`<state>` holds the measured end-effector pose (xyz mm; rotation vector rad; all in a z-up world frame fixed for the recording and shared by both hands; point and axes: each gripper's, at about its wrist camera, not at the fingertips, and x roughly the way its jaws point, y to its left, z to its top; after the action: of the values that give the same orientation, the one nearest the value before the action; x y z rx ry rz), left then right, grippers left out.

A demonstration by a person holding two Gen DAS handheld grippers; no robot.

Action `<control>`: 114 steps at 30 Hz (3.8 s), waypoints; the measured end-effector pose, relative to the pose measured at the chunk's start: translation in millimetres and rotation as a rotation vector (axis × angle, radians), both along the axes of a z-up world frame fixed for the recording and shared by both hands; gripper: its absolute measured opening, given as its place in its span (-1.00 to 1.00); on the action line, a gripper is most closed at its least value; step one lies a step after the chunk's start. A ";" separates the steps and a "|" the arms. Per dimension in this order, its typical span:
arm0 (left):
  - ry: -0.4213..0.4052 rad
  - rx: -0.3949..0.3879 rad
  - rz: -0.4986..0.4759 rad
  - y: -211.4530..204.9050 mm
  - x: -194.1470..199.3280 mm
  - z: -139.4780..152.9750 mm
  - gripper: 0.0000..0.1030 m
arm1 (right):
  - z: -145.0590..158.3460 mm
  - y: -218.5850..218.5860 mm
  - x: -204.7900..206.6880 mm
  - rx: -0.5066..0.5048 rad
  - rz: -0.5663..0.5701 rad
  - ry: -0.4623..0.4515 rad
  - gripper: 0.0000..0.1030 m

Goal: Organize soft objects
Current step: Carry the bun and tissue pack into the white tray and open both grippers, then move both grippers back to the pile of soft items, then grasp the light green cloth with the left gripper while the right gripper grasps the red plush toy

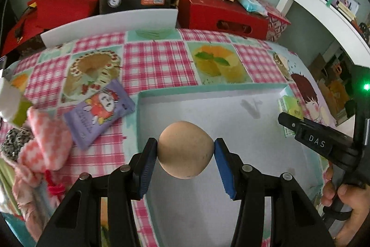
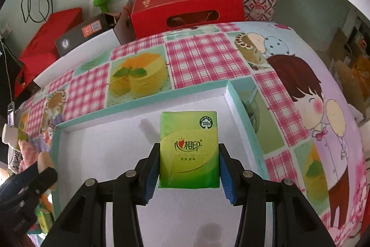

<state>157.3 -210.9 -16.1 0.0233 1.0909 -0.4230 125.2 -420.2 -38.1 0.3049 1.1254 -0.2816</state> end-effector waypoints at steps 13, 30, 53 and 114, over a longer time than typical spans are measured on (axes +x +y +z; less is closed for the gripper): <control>0.036 0.005 -0.052 -17.6 2.0 -15.6 0.03 | -11.8 0.1 6.7 -0.023 -0.009 0.048 -0.03; 0.001 -0.018 -0.011 -6.8 -4.4 9.2 0.94 | 23.3 2.9 -6.8 -0.104 -0.024 0.042 0.70; -0.155 -0.140 0.079 26.4 -21.7 24.7 0.99 | 28.4 1.3 -13.6 -0.110 -0.094 0.014 1.00; 0.112 -0.070 0.597 292.0 -0.3 3.2 0.93 | -0.8 309.1 29.3 0.100 0.685 0.000 0.29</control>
<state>157.0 81.1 -12.8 -0.3839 1.1334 0.0773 154.5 -111.1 -38.9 -0.0046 1.1802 0.3806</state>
